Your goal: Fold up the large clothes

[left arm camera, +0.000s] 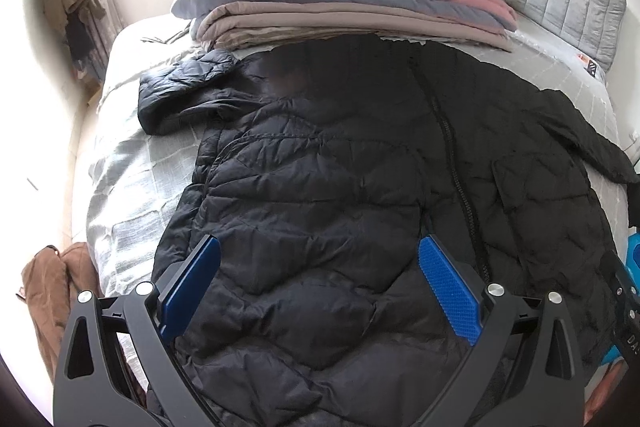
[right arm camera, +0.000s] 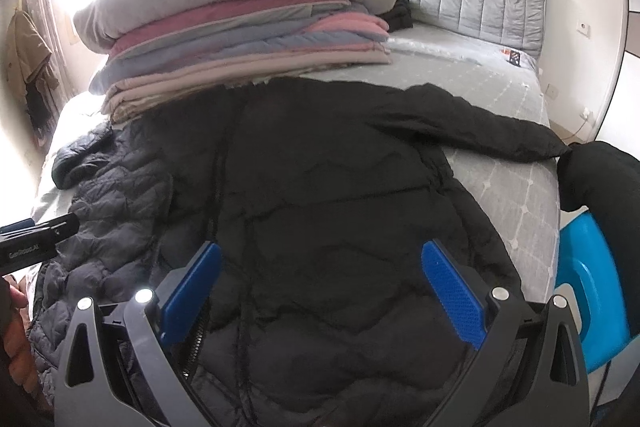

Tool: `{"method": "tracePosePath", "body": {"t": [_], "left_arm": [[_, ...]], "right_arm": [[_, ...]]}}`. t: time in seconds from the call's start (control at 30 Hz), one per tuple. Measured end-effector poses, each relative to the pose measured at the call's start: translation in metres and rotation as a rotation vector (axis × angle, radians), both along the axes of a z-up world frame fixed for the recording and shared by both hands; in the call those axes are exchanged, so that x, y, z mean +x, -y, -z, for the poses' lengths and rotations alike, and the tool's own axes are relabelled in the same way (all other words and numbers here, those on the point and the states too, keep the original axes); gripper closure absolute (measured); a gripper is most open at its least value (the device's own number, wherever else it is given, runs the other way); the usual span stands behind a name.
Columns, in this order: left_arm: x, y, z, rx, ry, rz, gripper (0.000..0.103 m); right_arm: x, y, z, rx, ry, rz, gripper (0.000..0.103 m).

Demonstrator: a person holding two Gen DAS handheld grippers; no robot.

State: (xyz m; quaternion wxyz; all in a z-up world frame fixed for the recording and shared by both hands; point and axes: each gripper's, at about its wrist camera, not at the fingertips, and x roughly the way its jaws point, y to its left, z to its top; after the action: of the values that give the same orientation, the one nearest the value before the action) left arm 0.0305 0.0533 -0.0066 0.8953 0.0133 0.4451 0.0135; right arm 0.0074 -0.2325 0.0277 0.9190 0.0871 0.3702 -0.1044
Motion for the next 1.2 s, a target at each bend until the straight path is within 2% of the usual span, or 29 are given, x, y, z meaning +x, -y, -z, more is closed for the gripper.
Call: {"method": "tracePosePath", "body": {"t": [0.13,0.37,0.77,1.0,1.1,1.2], "left_arm": [[-0.001,0.004,0.0,0.018,0.007,-0.004,0.007],[-0.004,0.014,0.006,0.06,-0.005,0.015,0.007],[-0.005,0.023,0.007,0.099,0.011,0.023,0.007],[-0.003,0.021,0.008,0.1,0.002,0.016,0.007],[-0.001,0.019,0.011,0.098,-0.024,0.014,0.007],[-0.001,0.017,0.014,0.077,-0.039,0.02,0.007]], "right_arm": [[0.003,-0.001,0.003,0.004,-0.027,-0.006,0.006],[0.012,0.008,0.013,0.07,-0.113,-0.011,0.006],[0.017,0.01,0.016,0.079,-0.149,-0.028,0.006],[0.023,0.009,0.02,0.105,-0.192,-0.04,0.006],[0.027,0.009,0.024,0.138,-0.224,-0.049,0.006],[0.028,0.008,0.026,0.129,-0.238,-0.049,0.006]]}}
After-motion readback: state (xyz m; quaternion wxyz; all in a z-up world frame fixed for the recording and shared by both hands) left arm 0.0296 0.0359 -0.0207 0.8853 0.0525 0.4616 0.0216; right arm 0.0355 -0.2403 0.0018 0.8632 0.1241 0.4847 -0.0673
